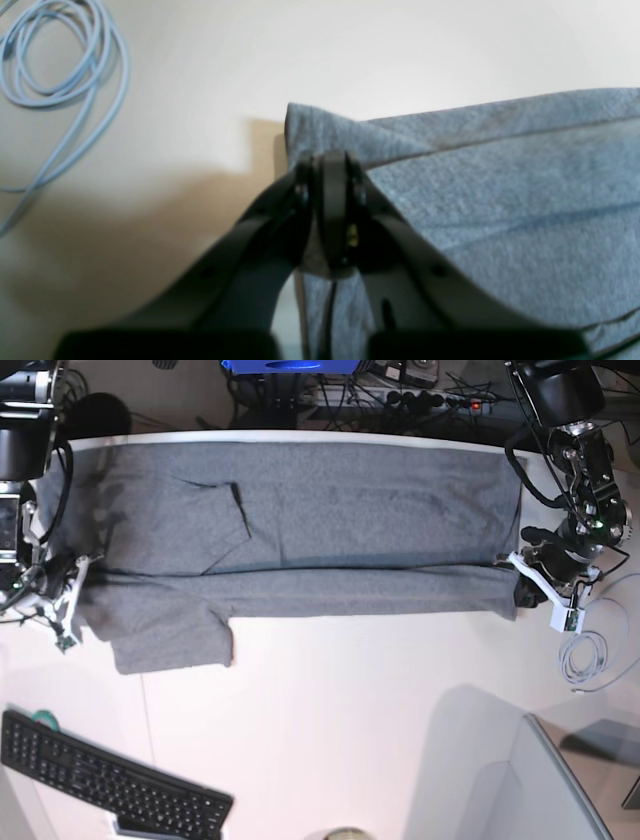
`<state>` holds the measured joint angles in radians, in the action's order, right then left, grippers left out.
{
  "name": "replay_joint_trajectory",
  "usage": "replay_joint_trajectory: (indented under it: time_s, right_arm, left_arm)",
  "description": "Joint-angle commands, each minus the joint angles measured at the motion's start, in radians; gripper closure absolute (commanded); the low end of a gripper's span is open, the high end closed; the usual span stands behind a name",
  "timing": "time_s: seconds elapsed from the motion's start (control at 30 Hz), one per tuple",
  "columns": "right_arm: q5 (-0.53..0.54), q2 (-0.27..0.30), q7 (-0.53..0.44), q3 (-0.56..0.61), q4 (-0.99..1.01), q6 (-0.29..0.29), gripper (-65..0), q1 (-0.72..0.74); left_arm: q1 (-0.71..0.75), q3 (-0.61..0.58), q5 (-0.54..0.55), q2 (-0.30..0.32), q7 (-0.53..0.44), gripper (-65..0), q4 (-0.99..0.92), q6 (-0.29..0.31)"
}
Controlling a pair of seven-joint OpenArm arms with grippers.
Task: Layout the t-shirt on the table in an organized manner, then fold the t-shirt properly
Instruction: 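Hold both shirt ends and pull them apart to straighten the fold, then release the shirt with both grippers and lift them away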
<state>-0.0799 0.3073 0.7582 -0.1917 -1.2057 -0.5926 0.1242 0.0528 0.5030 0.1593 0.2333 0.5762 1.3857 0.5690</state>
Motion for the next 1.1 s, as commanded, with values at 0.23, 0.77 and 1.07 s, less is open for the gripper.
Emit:
replay_joint_trajectory:
  time_s: [0.23,0.77,1.07]
  right_arm:
    - [-0.007,0.014,0.051,-0.007,-0.096,0.007,0.0,-0.014]
    - [-0.007,0.011,0.068,-0.007,-0.110,0.007,0.0,-0.050]
    - [-0.007,-0.007,0.068,-0.007,-0.110,0.007,0.0,-0.050]
  left_arm:
    - [0.011,0.007,0.010,0.016,-0.022,0.0,0.030,-0.010]
    - [0.048,0.006,0.010,0.010,-0.026,0.0,0.017,-0.010]
    - [0.060,0.006,0.010,0.008,-0.089,0.0,-0.045,-0.011]
